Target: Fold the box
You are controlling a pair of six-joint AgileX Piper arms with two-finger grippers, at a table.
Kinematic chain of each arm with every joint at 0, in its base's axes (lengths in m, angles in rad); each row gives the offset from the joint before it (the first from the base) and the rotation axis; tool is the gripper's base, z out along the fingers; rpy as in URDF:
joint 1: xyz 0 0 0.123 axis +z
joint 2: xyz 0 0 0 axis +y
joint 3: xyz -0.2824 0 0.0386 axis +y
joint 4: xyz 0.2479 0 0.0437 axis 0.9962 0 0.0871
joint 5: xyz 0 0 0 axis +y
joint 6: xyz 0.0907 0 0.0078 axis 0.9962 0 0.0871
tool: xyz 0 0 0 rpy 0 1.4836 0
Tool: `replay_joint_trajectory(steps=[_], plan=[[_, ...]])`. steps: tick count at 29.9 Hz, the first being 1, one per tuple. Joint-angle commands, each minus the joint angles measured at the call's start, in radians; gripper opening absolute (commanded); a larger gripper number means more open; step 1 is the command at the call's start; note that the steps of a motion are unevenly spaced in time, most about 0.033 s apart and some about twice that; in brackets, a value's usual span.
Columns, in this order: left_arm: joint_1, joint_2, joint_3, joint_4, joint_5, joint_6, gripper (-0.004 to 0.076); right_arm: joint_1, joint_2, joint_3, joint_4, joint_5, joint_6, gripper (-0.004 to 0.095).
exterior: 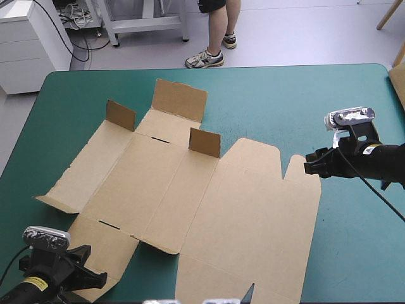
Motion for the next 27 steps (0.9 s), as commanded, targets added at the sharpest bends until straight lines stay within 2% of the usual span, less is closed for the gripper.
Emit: replay_joint_trajectory(steps=[1,7,15,19,23,27], plan=[[-0.005,0.009,-0.023,-0.019,-0.049,-0.008,-0.0008,0.003,-0.014,-0.035,0.033,-0.032,-0.004,0.0606],[-0.005,0.009,-0.023,-0.019,-0.049,-0.006,-0.0008,0.003,-0.014,-0.035,0.035,-0.016,0.062,0.0605],[-0.005,0.009,-0.023,-0.019,-0.049,-0.006,-0.0008,0.003,0.026,-0.060,0.068,-0.015,-0.006,0.0605],[-0.005,0.009,-0.023,-0.019,-0.049,-0.006,-0.0008,0.003,0.117,-0.148,0.077,0.017,-0.006,0.0605],[-0.005,0.009,-0.023,-0.019,-0.049,-0.006,-0.0008,0.005,0.214,-0.296,0.135,0.055,-0.032,0.0605],[-0.005,0.009,-0.023,-0.019,-0.049,-0.006,-0.0008,0.068,0.333,-0.466,0.113,0.094,-0.046,0.0605]])
